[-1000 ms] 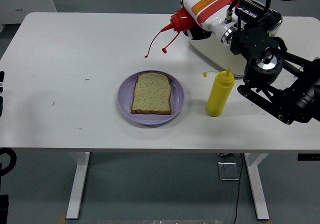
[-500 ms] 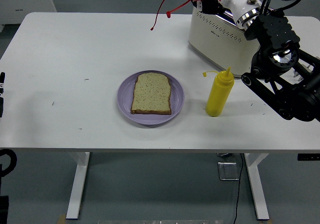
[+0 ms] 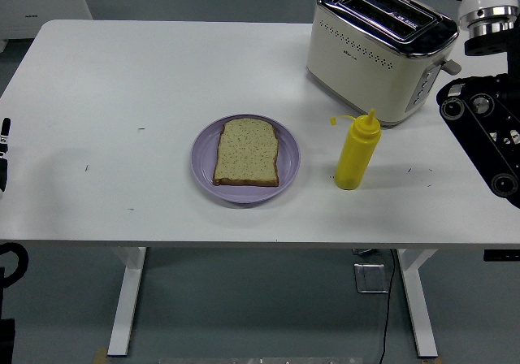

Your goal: Pick up the cup,pour liquid into bread,place the cup on the desk

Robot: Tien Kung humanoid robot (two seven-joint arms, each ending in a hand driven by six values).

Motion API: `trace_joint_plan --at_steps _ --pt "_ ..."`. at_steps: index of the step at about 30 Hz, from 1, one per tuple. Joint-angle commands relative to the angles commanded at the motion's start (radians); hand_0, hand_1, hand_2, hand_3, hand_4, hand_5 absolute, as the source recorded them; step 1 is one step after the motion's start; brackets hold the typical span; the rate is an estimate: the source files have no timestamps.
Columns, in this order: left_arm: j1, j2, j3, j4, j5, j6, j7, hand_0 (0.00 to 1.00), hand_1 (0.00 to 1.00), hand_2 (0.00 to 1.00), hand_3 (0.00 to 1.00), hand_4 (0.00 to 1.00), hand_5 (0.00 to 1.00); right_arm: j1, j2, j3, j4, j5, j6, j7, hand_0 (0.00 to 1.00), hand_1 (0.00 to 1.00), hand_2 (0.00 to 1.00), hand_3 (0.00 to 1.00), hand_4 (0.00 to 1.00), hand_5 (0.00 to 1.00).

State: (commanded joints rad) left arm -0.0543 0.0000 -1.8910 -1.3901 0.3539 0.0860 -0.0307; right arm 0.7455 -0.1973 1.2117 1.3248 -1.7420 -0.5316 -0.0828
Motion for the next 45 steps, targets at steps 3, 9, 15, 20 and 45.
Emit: trace_joint_plan --at_steps 3,9,15,20,45 --pt "-0.001 0.0 0.001 0.0 0.0 0.0 0.0 0.787 0.741 0.73 0.685 0.572 0.998 -0.044 -0.007 0.051 0.002 0.124 0.036 -0.006 0.038 0.014 0.183 0.294 0.775 0.32" --pt "-0.002 0.0 0.004 0.0 -0.001 0.001 0.0 0.787 0.741 0.731 0.685 0.571 0.998 -0.131 -0.019 0.097 0.007 0.377 0.058 0.004 0.039 0.03 0.186 0.297 0.762 0.319" --pt "-0.003 0.0 0.004 0.0 -0.002 0.001 0.001 0.786 0.742 0.731 0.685 0.57 0.998 -0.219 -0.022 0.145 0.014 0.629 0.102 0.039 0.045 0.037 0.19 0.3 0.75 0.304" --pt "-0.005 0.0 0.005 0.0 -0.002 0.002 0.0 0.786 0.742 0.731 0.685 0.567 0.998 -0.283 -0.026 0.178 0.015 0.837 0.123 0.071 0.049 0.037 0.19 0.3 0.741 0.303" --pt "-0.008 0.0 0.008 0.0 -0.003 0.002 0.0 0.784 0.74 0.731 0.685 0.564 0.998 -0.42 -0.044 0.042 -0.098 0.888 0.131 0.418 0.054 0.051 0.2 0.303 0.708 0.284"
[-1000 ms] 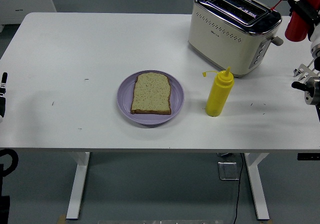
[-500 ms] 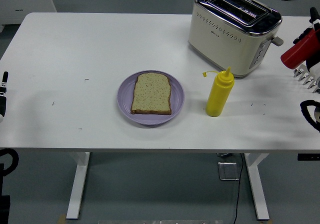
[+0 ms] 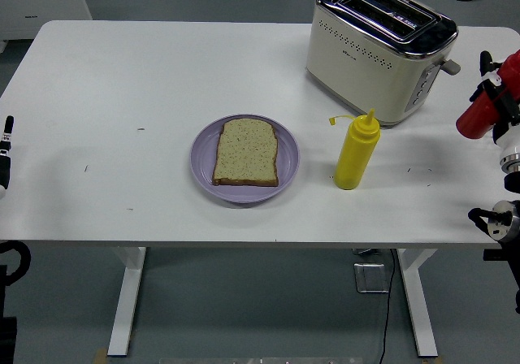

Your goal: Pick up the cup,pour liquid into bread,place the cup on the desk

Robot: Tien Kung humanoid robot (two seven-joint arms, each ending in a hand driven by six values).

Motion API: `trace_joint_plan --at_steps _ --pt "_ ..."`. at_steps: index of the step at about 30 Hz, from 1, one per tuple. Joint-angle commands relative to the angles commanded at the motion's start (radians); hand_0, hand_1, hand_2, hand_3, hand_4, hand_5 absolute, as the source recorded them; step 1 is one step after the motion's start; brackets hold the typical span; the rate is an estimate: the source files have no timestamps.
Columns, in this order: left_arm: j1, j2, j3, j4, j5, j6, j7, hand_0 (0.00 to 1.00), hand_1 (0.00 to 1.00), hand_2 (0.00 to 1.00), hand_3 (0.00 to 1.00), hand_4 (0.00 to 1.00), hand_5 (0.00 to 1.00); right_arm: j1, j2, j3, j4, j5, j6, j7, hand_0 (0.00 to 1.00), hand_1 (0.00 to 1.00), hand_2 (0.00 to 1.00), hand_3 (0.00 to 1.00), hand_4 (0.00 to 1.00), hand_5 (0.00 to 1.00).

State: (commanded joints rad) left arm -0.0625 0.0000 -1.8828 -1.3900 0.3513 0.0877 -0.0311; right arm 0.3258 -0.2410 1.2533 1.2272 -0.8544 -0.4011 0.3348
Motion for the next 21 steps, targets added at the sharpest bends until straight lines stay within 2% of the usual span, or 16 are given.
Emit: trace_joint_plan --at_steps 10,21 --pt "-0.001 0.0 -0.001 0.0 0.0 0.0 0.0 0.783 0.739 0.731 0.685 0.566 0.998 -0.028 0.009 -0.088 -0.037 0.009 -0.009 0.038 0.063 0.06 0.207 0.305 0.702 0.285" --pt "-0.001 0.0 0.001 0.0 0.0 -0.001 -0.001 0.783 0.739 0.731 0.685 0.568 0.998 -0.022 0.02 -0.16 -0.086 0.052 -0.015 0.079 0.095 0.091 0.231 0.316 0.7 0.282"
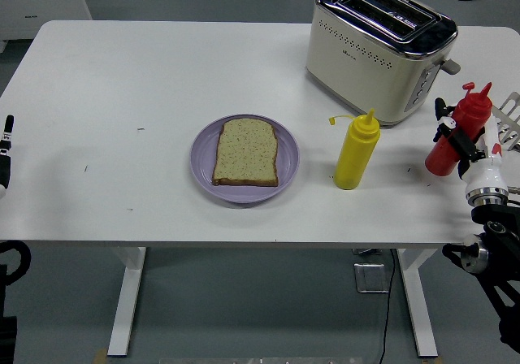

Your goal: Pick up the cup,pour liquid into bread,place the cup on the desk

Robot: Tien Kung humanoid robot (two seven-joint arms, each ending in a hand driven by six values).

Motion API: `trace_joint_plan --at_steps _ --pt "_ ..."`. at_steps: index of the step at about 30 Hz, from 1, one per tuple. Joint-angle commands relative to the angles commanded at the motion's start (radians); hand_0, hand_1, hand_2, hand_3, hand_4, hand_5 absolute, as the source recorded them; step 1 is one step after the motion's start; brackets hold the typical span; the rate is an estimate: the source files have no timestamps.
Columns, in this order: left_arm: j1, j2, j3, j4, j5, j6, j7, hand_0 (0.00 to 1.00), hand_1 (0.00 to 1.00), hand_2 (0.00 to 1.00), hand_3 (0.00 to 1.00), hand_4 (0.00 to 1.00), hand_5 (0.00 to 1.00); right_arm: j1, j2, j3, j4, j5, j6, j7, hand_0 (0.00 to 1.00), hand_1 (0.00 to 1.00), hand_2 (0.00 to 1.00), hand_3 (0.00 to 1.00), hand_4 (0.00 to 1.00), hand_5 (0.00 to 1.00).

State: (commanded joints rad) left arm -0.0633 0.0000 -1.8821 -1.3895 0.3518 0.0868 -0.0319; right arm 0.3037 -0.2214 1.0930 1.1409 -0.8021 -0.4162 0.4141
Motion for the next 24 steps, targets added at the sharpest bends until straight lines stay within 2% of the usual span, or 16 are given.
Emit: trace_joint_plan --at_steps 11,13,24 --pt "0.001 0.0 0.003 0.0 0.001 0.0 0.0 0.78 0.737 0.73 0.683 0.568 0.998 0.007 0.015 -0.052 -0.02 0.042 -0.004 0.016 0.121 0.125 0.255 0.329 0.694 0.275" --pt "0.001 0.0 0.004 0.0 0.001 0.0 -0.001 0.781 0.737 0.728 0.683 0.569 0.998 0.008 0.017 -0.056 -0.025 0.045 -0.004 0.018 0.152 0.139 0.282 0.34 0.692 0.272" --pt "0.003 0.0 0.006 0.0 0.001 0.0 -0.001 0.781 0.736 0.729 0.683 0.569 0.998 0.011 0.022 -0.069 -0.041 0.058 -0.001 0.024 0.176 0.159 0.302 0.35 0.692 0.272"
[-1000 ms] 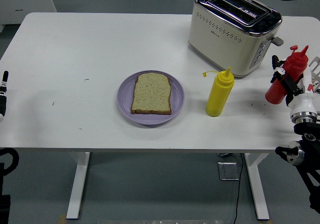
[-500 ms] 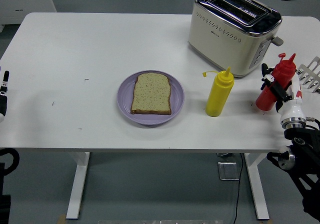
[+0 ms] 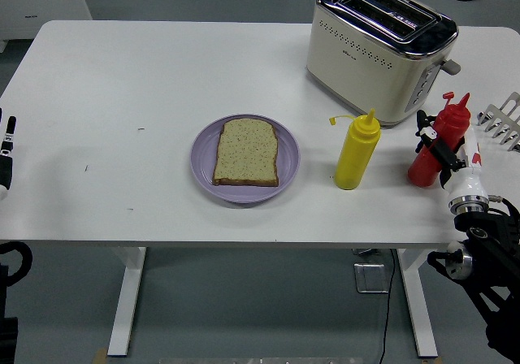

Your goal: Pick up the cup,pour liquid into bread,place the cup on the desk

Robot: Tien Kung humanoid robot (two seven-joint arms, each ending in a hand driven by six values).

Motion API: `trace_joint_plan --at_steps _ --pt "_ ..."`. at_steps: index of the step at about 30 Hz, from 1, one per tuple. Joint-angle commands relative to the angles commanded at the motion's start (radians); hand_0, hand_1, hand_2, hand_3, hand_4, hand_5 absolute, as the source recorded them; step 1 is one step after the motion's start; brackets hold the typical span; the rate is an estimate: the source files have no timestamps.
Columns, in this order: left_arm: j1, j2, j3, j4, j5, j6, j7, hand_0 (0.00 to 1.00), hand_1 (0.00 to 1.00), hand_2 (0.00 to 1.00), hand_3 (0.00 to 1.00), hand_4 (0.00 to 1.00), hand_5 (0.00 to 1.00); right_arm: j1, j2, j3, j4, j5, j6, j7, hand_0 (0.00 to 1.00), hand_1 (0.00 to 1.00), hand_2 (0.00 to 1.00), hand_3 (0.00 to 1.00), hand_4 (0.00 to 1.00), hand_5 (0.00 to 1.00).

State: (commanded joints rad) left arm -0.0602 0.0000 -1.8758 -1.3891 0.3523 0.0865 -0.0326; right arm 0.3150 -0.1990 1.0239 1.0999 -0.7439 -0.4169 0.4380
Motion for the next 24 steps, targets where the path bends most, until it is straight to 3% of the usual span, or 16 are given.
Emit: trace_joint_plan --at_steps 1,6,7,12,13,18,19,24 --pt "0.001 0.0 -0.001 0.0 0.0 0.0 0.0 0.781 0.736 0.729 0.683 0.568 0.998 0.0 0.001 -0.002 0.0 0.004 0.003 0.004 0.203 0.202 0.334 0.363 0.691 0.269" --pt "0.001 0.0 -0.002 0.0 0.0 0.0 0.0 0.781 0.736 0.729 0.683 0.568 0.998 0.0 0.003 -0.006 -0.002 0.014 0.005 0.015 0.203 0.202 0.334 0.363 0.691 0.269" --pt "0.0 0.0 -0.002 0.0 0.0 0.0 0.0 0.782 0.737 0.73 0.683 0.567 0.998 0.0 0.004 -0.007 -0.003 0.015 0.006 0.016 0.246 0.247 0.368 0.371 0.692 0.267" --pt "-0.001 0.0 -0.005 0.0 0.0 0.0 0.0 0.782 0.737 0.73 0.683 0.567 0.998 -0.004 0.003 -0.006 -0.004 0.02 0.006 0.029 0.246 0.247 0.368 0.371 0.692 0.267" --pt "-0.001 0.0 -0.006 0.0 0.0 0.0 0.0 0.783 0.738 0.73 0.684 0.57 0.998 -0.004 0.003 -0.006 -0.004 0.02 0.006 0.031 0.325 0.332 0.401 0.382 0.699 0.262" --pt "-0.002 0.0 -0.006 0.0 -0.001 0.0 0.0 0.783 0.738 0.73 0.684 0.57 0.998 -0.011 0.004 -0.003 -0.003 0.021 0.003 0.048 0.325 0.332 0.401 0.382 0.699 0.262" --pt "-0.002 0.0 -0.006 0.0 -0.001 0.0 0.0 0.784 0.74 0.731 0.685 0.571 0.998 -0.012 0.004 -0.002 -0.003 0.021 0.003 0.049 0.446 0.429 0.443 0.428 0.738 0.288" --pt "-0.002 0.0 -0.007 0.0 -0.001 0.0 -0.001 0.784 0.74 0.731 0.685 0.571 0.998 -0.019 0.003 0.001 -0.005 0.017 0.0 0.064 0.446 0.429 0.443 0.428 0.738 0.288"
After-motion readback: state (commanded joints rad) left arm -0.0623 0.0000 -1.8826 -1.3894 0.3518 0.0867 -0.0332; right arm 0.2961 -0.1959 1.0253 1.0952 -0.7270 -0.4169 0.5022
